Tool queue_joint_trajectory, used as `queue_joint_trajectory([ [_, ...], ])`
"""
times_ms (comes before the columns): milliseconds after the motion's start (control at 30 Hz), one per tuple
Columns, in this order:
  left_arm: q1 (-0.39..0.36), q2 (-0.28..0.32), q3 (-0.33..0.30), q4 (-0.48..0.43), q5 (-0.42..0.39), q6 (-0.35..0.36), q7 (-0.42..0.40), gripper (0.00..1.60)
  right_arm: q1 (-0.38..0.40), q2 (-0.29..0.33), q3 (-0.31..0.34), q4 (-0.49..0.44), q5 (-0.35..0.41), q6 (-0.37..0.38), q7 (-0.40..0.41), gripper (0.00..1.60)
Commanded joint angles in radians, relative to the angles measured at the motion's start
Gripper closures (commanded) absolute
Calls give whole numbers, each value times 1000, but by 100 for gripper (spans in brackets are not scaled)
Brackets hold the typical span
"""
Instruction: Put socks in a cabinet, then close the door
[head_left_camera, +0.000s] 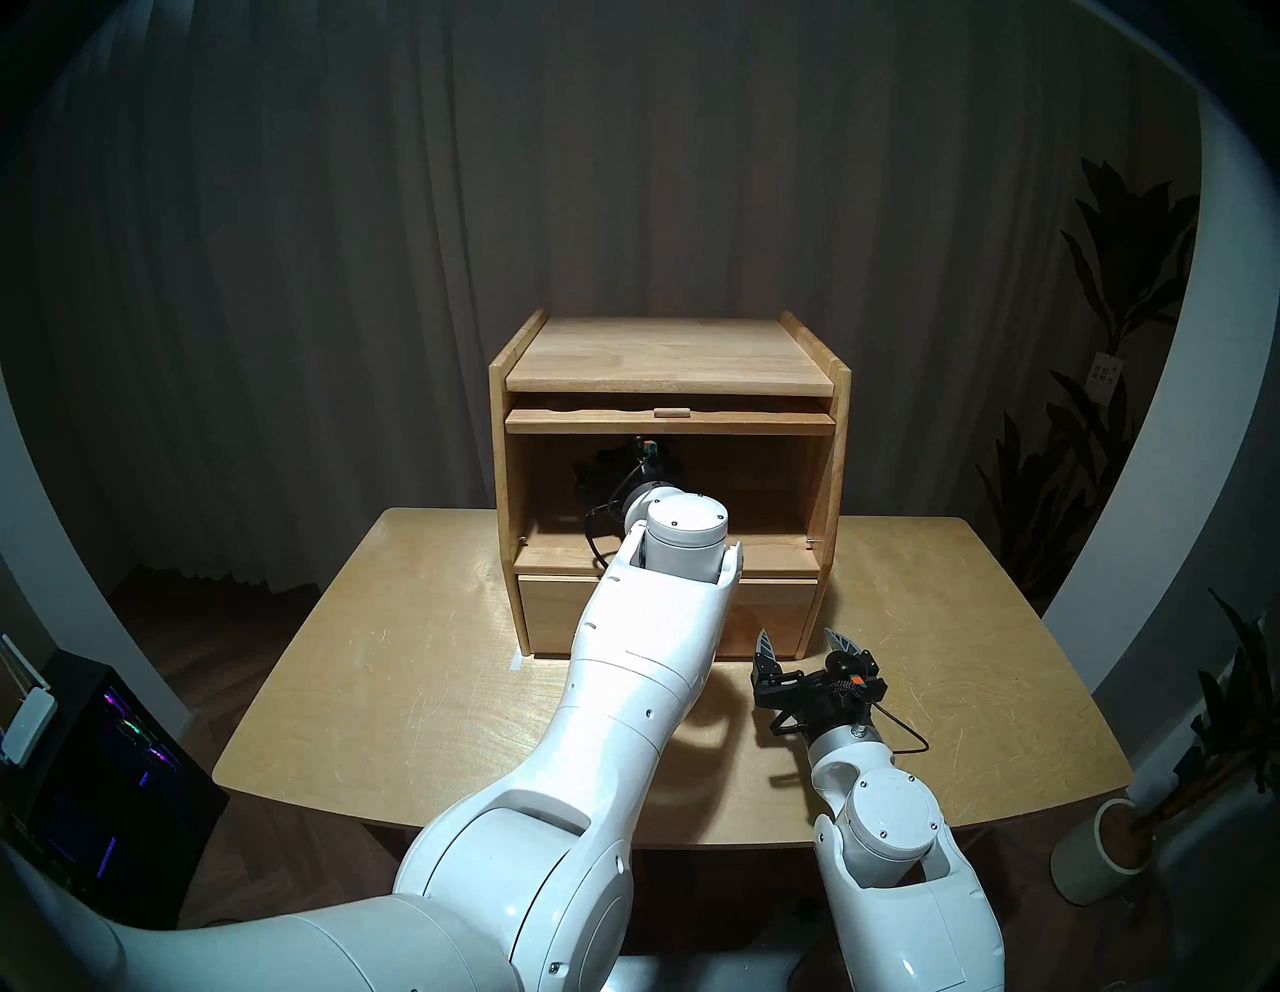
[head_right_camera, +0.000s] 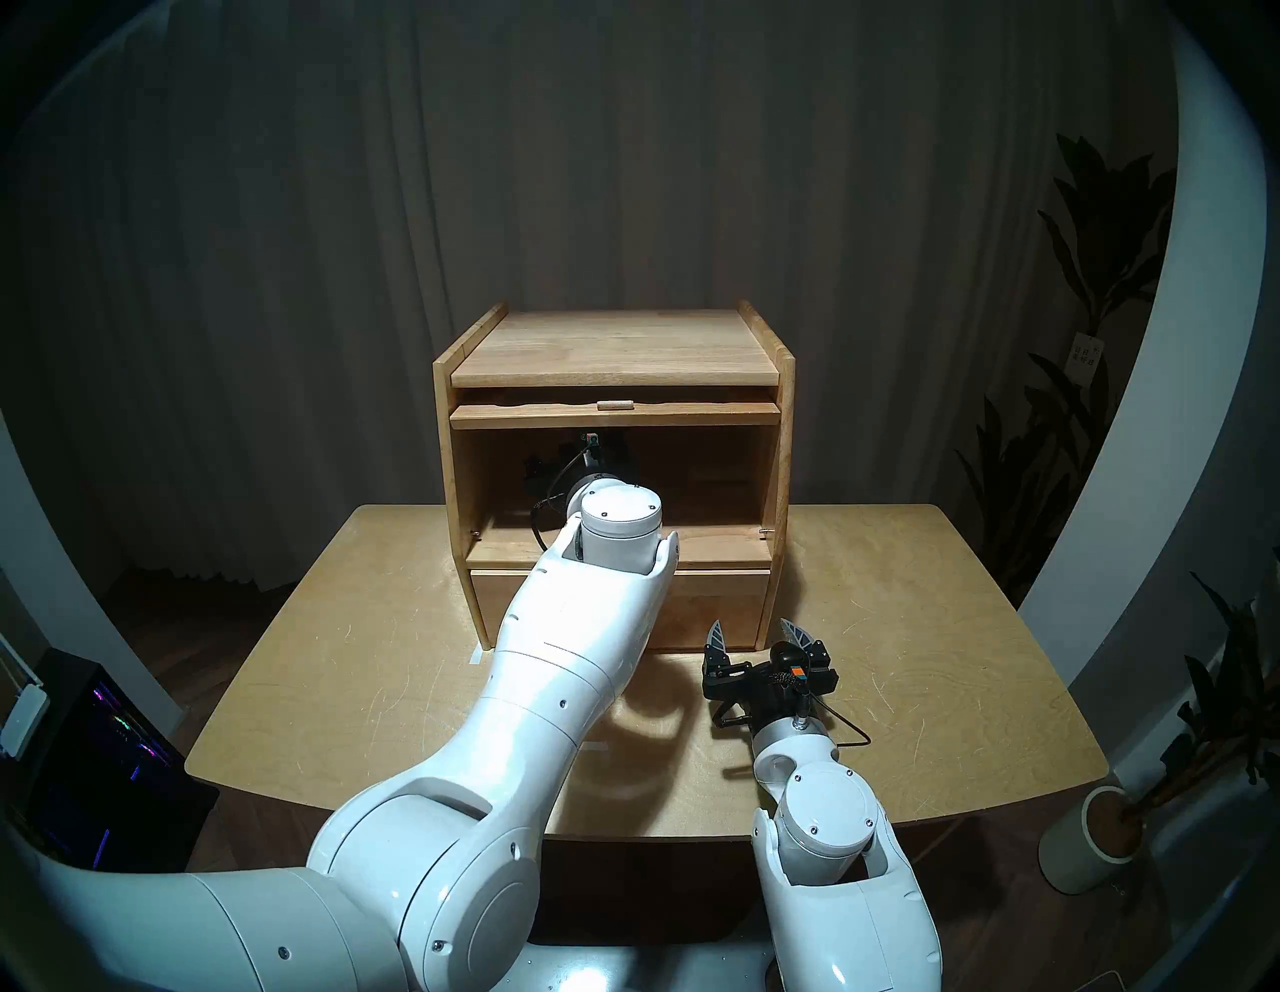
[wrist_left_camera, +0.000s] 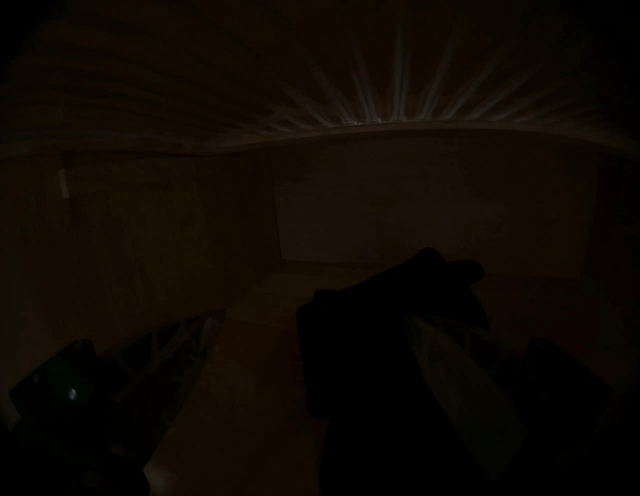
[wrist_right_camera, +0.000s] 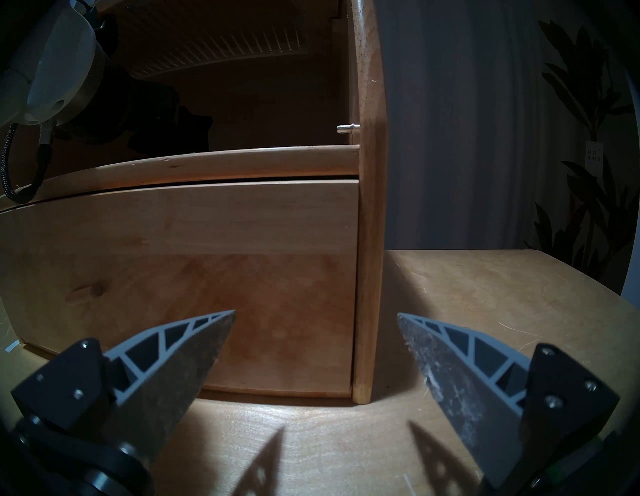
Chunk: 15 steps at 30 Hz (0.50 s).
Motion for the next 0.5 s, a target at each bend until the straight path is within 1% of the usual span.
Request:
queue_joint_trajectory([
  [0,11,39,150,-113,-39,-40,-5,0,3,-1,2,-24,1,-7,-2,0],
  [67,22,50,160,-119,-41,-34,-3,0,3,-1,2,-23,1,-7,-2,0],
  [100,42,72,196,-138,-58,-34,4,0,3,-1,2,-24,1,-7,-2,0],
  [133,52,81,205,-141,-64,-32,4,0,3,-1,2,-23,1,-7,-2,0],
  [300,122,152,300,-214,-92,-26,28,0,4,-1,2,-22,1,-7,-2,0],
  [333,130,158,308,-217,-95,-26,27,0,4,-1,2,-22,1,-7,-1,0],
  [367,147,174,324,-241,-100,-27,32,0,4,-1,2,-22,1,-7,-1,0],
  [467,177,199,353,-281,-88,-34,21,0,5,-1,2,-20,1,-6,-1,0],
])
